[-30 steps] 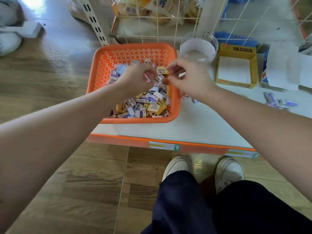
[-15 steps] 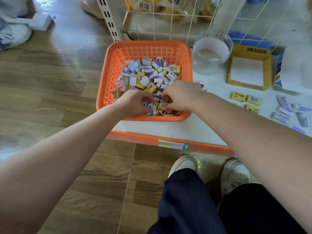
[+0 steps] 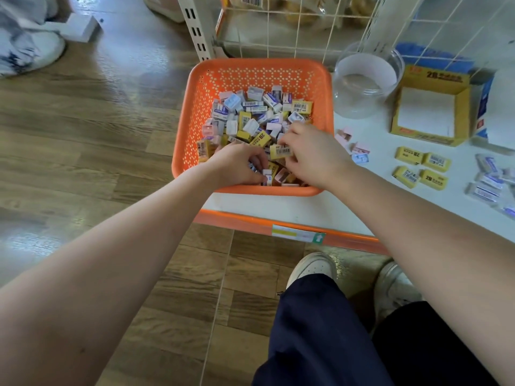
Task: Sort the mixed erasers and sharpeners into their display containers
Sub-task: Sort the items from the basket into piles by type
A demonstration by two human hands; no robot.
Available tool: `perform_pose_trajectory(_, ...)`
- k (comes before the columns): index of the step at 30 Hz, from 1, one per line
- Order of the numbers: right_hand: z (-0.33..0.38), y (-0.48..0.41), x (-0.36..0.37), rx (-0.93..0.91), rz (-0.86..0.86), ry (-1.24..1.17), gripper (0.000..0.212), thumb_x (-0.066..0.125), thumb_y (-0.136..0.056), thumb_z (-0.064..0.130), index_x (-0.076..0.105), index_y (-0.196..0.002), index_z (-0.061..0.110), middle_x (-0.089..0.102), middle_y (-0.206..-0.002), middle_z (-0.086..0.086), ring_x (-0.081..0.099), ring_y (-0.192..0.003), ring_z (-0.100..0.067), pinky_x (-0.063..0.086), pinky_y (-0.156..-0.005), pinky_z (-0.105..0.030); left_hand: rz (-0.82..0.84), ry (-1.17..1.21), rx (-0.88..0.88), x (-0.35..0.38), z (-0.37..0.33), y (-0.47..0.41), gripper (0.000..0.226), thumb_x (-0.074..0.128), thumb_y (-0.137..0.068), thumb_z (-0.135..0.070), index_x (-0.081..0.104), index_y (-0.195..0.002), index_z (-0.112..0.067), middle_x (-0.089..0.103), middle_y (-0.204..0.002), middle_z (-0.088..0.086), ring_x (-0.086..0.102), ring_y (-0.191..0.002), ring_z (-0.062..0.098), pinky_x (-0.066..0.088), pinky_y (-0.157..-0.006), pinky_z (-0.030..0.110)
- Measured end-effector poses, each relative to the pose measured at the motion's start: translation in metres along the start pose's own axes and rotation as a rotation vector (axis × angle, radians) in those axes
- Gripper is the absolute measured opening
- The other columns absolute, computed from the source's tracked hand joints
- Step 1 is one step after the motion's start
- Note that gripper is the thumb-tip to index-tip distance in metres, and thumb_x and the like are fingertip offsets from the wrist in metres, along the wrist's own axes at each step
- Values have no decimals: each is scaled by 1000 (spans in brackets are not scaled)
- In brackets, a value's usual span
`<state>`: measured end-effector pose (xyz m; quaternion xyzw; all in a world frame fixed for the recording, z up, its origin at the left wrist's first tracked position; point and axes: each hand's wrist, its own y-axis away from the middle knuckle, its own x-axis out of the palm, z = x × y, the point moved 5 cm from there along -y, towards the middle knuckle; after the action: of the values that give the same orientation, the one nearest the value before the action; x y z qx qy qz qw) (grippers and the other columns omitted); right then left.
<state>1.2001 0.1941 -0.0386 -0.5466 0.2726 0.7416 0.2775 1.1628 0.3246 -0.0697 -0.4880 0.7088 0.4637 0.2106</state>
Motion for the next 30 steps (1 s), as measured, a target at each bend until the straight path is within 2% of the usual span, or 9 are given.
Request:
perform_pose_trajectory(3, -6, 3, -5, 52, -111, -125, 40, 52, -89, 12, 52, -129, 12, 48, -124, -6, 44, -117, -21, 42, -91, -33, 7, 40, 7, -1, -1, 0, 26, 72, -78, -24, 61, -101, -30, 63, -94, -14, 58, -95, 9, 47, -85, 30)
perform_pose_trajectory(7, -9, 6, -7, 74, -157, -173, 42, 52, -90, 13, 51, -132, 12, 49, -126, -5, 43, -119, -20, 38, -93, -28, 18, 14, 25, -1, -3, 0, 31, 69, -82, -25, 66, -112, -32, 60, -100, -12, 54, -93, 8, 44, -82, 26)
perform_pose_trajectory(11, -8, 5, -7, 68, -148, -153, 42, 53, -90, 15, 51, -132, 12, 50, -126, -5, 45, -118, -20, 39, -91, -28, -20, 75, 31, -2, -2, 0, 21, 71, -81, -20, 68, -101, -25, 63, -91, -7, 58, -90, 13, 45, -79, 24)
perform_pose_trajectory(14, -10, 6, -9, 102, -185, -193, 41, 54, -89, 18, 53, -129, 13, 51, -125, -4, 47, -115, -19, 38, -90, -26, -131, 189, 25, -7, 1, 1, 15, 72, -80, -15, 67, -93, -19, 64, -83, -2, 61, -84, 15, 45, -71, 14)
perform_pose_trajectory(17, -13, 7, -11, 124, -209, -236, 39, 56, -87, 17, 55, -126, 12, 52, -124, -4, 52, -109, -20, 38, -87, -24, -209, 209, 34, -10, 2, 3, 14, 73, -80, -15, 66, -92, -17, 62, -81, -3, 58, -77, 10, 41, -62, 3)
perform_pose_trajectory(21, -15, 8, -11, 154, -240, -304, 38, 57, -87, 16, 56, -125, 11, 52, -123, -4, 55, -106, -20, 41, -88, -25, -304, 208, 59, -14, 1, 5, 12, 72, -81, -17, 65, -92, -14, 61, -79, -4, 54, -70, 3, 37, -59, 0)
perform_pose_trajectory(24, -16, 7, -11, 177, -230, -324, 38, 58, -87, 17, 56, -125, 12, 52, -124, -3, 55, -107, -19, 42, -91, -27, -352, 238, 32, -17, 5, 4, 12, 72, -82, -21, 62, -88, -19, 63, -79, -6, 57, -71, 3, 38, -58, 2)
perform_pose_trajectory(27, -17, 6, -10, 174, -222, -311, 38, 58, -87, 17, 56, -125, 12, 52, -123, -3, 55, -107, -19, 43, -91, -28, -300, 172, 18, -13, 4, 1, 10, 68, -85, -27, 64, -86, -18, 61, -74, -9, 53, -67, 0, 37, -58, 8)
perform_pose_trajectory(30, -17, 6, -9, 175, -228, -303, 38, 57, -87, 17, 57, -125, 13, 53, -123, -3, 56, -106, -19, 42, -90, -27, -335, 86, 27, -13, 4, -2, 10, 64, -88, -22, 66, -95, -14, 60, -83, -5, 55, -76, 11, 43, -70, 22)
